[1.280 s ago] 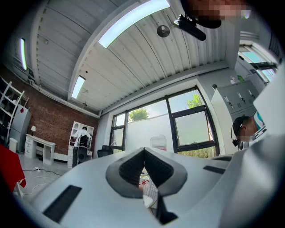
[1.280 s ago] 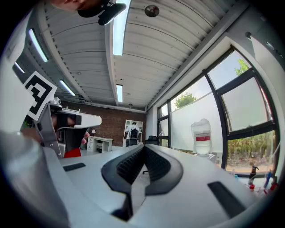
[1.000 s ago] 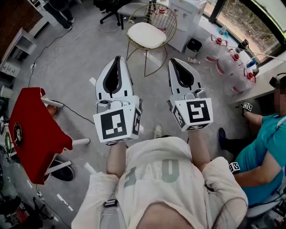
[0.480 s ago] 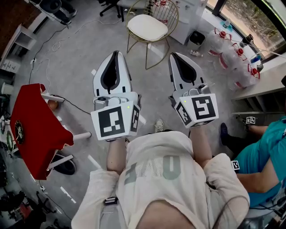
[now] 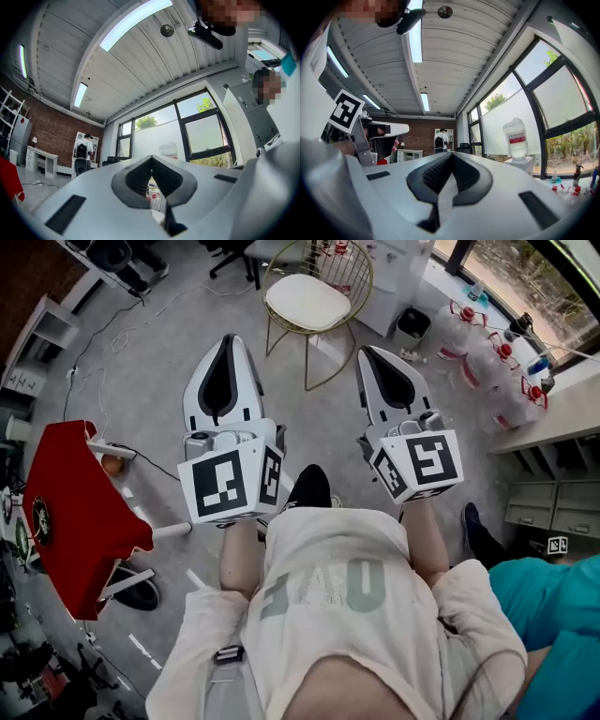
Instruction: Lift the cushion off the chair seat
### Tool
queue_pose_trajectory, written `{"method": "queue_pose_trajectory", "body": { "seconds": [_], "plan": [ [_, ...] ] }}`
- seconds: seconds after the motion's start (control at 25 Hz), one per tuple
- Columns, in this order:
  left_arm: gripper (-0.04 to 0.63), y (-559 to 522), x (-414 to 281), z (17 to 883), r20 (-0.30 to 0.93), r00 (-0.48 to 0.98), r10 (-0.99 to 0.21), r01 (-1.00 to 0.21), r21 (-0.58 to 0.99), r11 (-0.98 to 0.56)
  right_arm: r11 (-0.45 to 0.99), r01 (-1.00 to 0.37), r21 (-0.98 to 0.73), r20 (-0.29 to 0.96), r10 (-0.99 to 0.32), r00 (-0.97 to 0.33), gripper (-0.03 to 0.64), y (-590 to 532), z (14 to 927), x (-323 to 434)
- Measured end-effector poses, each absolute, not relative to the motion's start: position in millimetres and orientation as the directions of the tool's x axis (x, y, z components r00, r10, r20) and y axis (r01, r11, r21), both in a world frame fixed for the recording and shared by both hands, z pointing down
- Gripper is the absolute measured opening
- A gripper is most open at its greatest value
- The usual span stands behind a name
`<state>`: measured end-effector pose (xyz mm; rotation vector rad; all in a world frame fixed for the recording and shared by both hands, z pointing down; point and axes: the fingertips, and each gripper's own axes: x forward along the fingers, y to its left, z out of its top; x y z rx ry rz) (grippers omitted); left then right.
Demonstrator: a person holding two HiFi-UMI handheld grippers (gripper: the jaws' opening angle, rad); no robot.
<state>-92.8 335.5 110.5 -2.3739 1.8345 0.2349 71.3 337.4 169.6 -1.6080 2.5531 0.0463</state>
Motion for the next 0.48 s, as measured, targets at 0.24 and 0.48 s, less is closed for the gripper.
{"method": "queue_pose_trajectory", "body": {
  "seconds": [0.24,0.48],
  "plan": [
    [0.012,309.3,-86.3,110.4,-0.217,0.252,-0.943,-0.967,-0.018,-0.254,0.423,-0.905,-0.052,-0.111,-0.903,-0.416,0.015,314.0,176.7,80.4],
    [0.012,262.0,-91.3,119.1,-0.220,0.272,-0.937,-0.961,-0.007,-0.278,0.402,-0.915,-0.044,-0.104,-0.912,-0.396,0.015,277.9,184.6,77.3]
  ]
}}
